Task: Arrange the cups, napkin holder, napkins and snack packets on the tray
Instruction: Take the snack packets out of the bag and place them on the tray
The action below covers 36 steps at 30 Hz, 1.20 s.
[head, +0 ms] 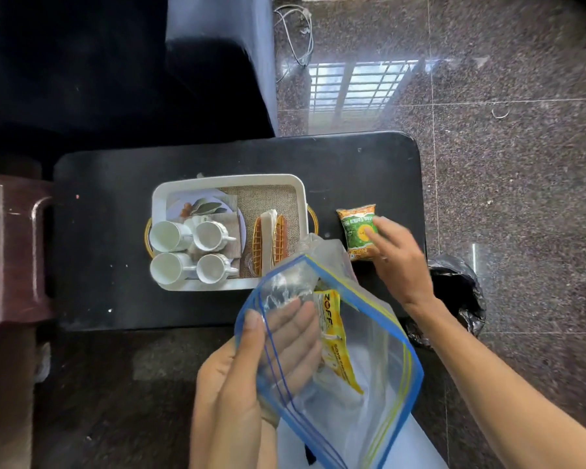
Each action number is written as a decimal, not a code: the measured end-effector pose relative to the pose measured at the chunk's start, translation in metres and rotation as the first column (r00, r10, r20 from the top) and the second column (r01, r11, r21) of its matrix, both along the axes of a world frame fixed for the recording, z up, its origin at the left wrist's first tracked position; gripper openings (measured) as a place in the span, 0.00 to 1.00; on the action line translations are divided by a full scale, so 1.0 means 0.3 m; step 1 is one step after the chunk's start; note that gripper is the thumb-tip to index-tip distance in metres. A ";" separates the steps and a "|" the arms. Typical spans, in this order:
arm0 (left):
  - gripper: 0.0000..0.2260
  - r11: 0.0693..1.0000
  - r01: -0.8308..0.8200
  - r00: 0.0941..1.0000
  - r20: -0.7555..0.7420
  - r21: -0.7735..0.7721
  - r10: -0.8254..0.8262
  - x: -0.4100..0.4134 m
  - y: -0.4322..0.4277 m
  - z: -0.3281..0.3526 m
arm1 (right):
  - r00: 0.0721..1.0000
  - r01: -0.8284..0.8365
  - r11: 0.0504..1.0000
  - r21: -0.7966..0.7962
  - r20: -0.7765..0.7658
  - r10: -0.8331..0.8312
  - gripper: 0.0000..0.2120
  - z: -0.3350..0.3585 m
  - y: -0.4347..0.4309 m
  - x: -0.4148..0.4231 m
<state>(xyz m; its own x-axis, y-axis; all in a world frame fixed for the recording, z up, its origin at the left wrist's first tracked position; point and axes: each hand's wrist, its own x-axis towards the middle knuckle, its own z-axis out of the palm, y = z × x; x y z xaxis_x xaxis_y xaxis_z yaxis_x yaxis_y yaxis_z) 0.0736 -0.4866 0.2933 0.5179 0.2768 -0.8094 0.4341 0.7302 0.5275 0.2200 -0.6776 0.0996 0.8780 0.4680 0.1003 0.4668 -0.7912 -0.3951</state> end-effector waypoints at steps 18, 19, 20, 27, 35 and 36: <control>0.17 0.974 0.144 0.986 0.064 0.172 -0.157 0.078 -0.091 0.100 | 0.601 -0.798 0.452 -0.400 -0.457 0.656 0.19 0.574 0.123 -0.189; 0.17 0.972 0.159 0.983 0.069 0.175 -0.173 0.079 -0.095 0.101 | 0.594 -0.798 0.416 -0.436 -0.452 0.666 0.21 0.551 0.136 -0.192; 0.17 0.972 0.163 0.981 0.075 0.169 -0.178 0.078 -0.101 0.103 | 0.593 -0.793 0.407 -0.453 -0.424 0.684 0.21 0.536 0.145 -0.188; 0.17 0.978 0.139 0.984 0.090 0.155 -0.154 0.070 -0.103 0.094 | 0.564 -0.819 0.511 -0.261 -0.202 0.800 0.20 0.574 0.191 -0.108; 0.16 0.971 0.113 0.981 0.129 0.213 -0.143 0.067 -0.088 0.110 | 0.473 -0.857 0.283 -0.430 -0.441 0.762 0.10 0.633 0.193 -0.086; 0.15 0.972 0.112 0.980 0.138 0.208 -0.142 0.068 -0.085 0.113 | 0.459 -0.861 0.255 -0.440 -0.456 0.763 0.16 0.646 0.179 -0.090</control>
